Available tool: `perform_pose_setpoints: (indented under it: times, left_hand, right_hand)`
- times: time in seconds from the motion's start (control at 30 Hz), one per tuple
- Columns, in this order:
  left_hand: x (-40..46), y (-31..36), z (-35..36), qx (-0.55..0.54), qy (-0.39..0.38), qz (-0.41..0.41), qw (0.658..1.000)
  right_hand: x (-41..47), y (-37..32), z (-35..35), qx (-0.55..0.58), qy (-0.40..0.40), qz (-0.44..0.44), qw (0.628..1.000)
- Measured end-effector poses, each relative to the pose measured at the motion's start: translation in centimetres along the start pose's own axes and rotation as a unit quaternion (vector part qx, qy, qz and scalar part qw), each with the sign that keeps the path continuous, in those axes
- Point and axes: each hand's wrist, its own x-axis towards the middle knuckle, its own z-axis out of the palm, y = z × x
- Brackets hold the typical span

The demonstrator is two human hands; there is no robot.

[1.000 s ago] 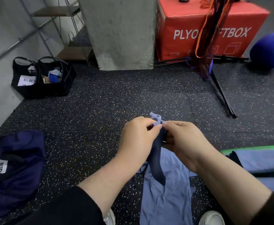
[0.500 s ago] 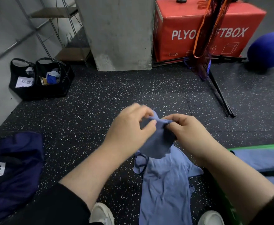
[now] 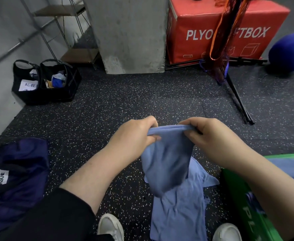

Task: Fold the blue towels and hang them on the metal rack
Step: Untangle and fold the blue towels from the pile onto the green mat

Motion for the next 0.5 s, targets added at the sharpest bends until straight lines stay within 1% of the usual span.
perform_pose_setpoints:
  times: [0.1, 0.17, 0.27, 0.37, 0.43, 0.5]
  left_hand:
    - [0.1, 0.0, -0.3, 0.071, 0.014, -0.012, 0.997]
    - [0.2, 0.1, -0.2, 0.082, 0.019, -0.012, 0.996]
    - [0.1, 0.2, -0.1, 0.053, 0.039, -0.014, 0.998]
    - [0.0, 0.5, 0.2, 0.011, 0.036, -0.020, 0.999]
    - [-0.1, 0.9, 0.4, -0.016, 0.035, -0.032, 0.999]
    - [-0.2, 1.4, 0.6, -0.016, 0.035, -0.039, 0.998]
  right_hand:
    - [0.4, 0.4, 0.6, -0.040, -0.017, 0.009, 0.999]
    - [0.4, 0.5, 0.5, -0.037, -0.003, 0.010, 0.999]
    - [0.6, 0.2, 0.3, -0.017, 0.013, 0.018, 1.000]
    - [0.6, 0.0, 0.5, 0.010, 0.034, 0.024, 0.999]
    - [0.5, -0.2, 0.6, 0.034, 0.030, 0.010, 0.999]
    - [0.5, -0.3, 0.9, 0.033, 0.014, 0.005, 0.999]
